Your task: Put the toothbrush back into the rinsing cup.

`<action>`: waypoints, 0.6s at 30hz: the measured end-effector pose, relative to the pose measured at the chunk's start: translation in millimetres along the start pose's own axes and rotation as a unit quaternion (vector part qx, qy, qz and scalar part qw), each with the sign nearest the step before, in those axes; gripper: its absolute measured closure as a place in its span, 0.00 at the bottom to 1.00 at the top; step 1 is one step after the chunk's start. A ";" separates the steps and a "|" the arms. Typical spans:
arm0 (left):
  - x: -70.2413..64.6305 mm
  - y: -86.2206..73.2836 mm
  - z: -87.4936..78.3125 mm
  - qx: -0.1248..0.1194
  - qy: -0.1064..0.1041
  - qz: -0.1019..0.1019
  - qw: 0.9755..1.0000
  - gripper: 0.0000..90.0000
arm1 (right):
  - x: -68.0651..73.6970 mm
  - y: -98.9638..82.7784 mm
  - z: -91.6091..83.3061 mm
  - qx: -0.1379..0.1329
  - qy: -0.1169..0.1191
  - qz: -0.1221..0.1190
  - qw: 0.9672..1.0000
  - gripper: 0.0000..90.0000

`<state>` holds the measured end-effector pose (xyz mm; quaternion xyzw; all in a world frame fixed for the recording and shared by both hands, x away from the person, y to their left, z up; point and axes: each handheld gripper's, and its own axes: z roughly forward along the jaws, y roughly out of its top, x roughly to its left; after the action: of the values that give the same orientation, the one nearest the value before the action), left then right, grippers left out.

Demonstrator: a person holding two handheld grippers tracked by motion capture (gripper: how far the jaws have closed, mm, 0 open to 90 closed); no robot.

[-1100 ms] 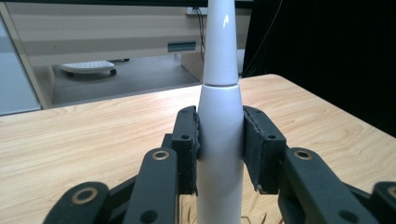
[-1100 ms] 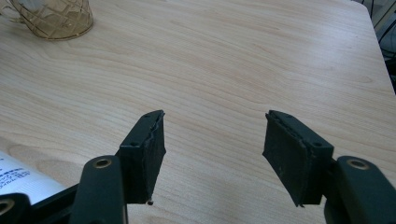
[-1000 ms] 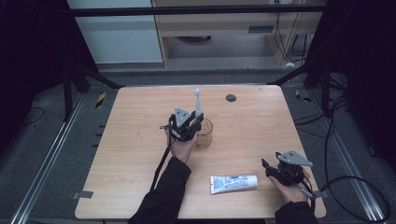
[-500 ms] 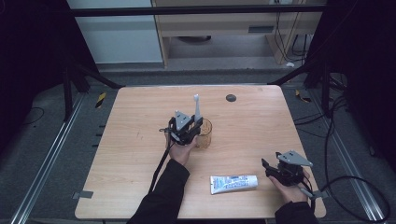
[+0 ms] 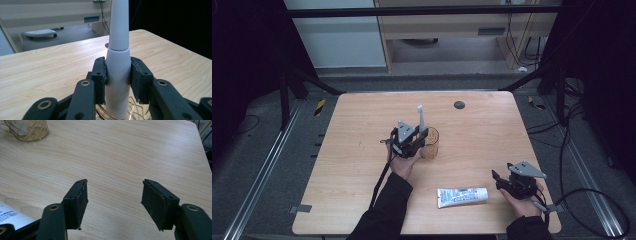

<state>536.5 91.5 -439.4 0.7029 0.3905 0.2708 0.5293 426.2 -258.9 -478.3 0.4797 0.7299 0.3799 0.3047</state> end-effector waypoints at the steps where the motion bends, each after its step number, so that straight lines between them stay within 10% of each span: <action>1: -0.4 -0.3 -0.9 0.000 -0.001 0.002 1.000 0.74 | 0.2 0.2 -0.2 0.000 0.001 0.001 1.000 0.41; 18: -2.5 -1.7 -8.5 0.009 -0.009 0.009 1.000 0.74 | 1.4 1.2 -0.3 0.001 0.003 0.001 1.000 0.41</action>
<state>528.0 94.1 -438.5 0.7132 0.3821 0.2657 0.5242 426.0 -257.4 -477.3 0.4800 0.7304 0.3809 0.3017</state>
